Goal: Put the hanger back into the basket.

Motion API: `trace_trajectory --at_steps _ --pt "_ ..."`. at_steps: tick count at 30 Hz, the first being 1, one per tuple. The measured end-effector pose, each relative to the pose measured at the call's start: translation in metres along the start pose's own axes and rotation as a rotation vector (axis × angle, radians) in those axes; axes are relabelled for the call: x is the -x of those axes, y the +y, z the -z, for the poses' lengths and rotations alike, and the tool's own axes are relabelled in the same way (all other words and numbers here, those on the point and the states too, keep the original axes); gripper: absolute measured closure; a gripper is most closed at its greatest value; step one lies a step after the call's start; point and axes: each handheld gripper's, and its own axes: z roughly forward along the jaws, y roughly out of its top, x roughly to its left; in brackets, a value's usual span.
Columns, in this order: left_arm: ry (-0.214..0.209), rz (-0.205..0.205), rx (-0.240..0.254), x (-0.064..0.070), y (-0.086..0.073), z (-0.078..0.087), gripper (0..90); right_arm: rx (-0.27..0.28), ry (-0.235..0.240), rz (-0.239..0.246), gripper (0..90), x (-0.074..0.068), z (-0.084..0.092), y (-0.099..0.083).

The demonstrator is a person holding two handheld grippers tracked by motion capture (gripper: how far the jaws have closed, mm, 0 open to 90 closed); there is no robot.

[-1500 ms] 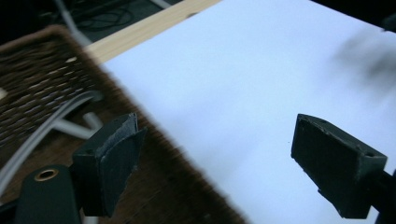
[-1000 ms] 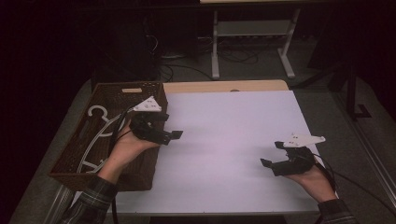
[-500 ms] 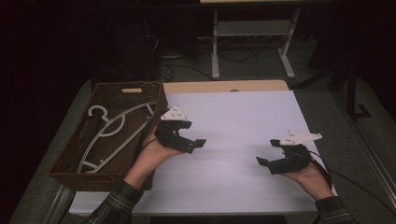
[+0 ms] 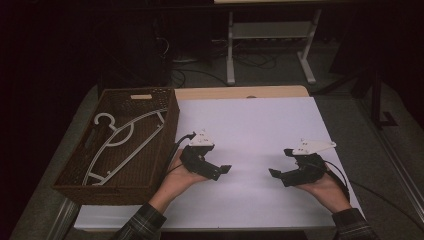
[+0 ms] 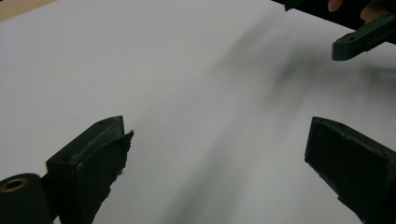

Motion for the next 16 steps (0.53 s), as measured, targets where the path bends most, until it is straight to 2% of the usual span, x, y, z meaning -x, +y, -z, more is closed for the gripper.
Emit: trace_trajectory --at_steps 5,12,16 --pt "0.019 0.001 -0.001 -0.004 -0.007 0.003 1.4 -0.002 0.003 -0.003 10.3 -0.003 -0.001 -0.002" --pt "0.020 0.011 -0.003 -0.006 -0.013 0.005 1.4 -0.008 0.000 0.002 10.0 -0.004 -0.002 -0.003" --pt "0.015 0.004 -0.005 -0.006 -0.013 0.005 1.5 -0.005 -0.001 0.001 10.0 -0.003 -0.002 -0.003"
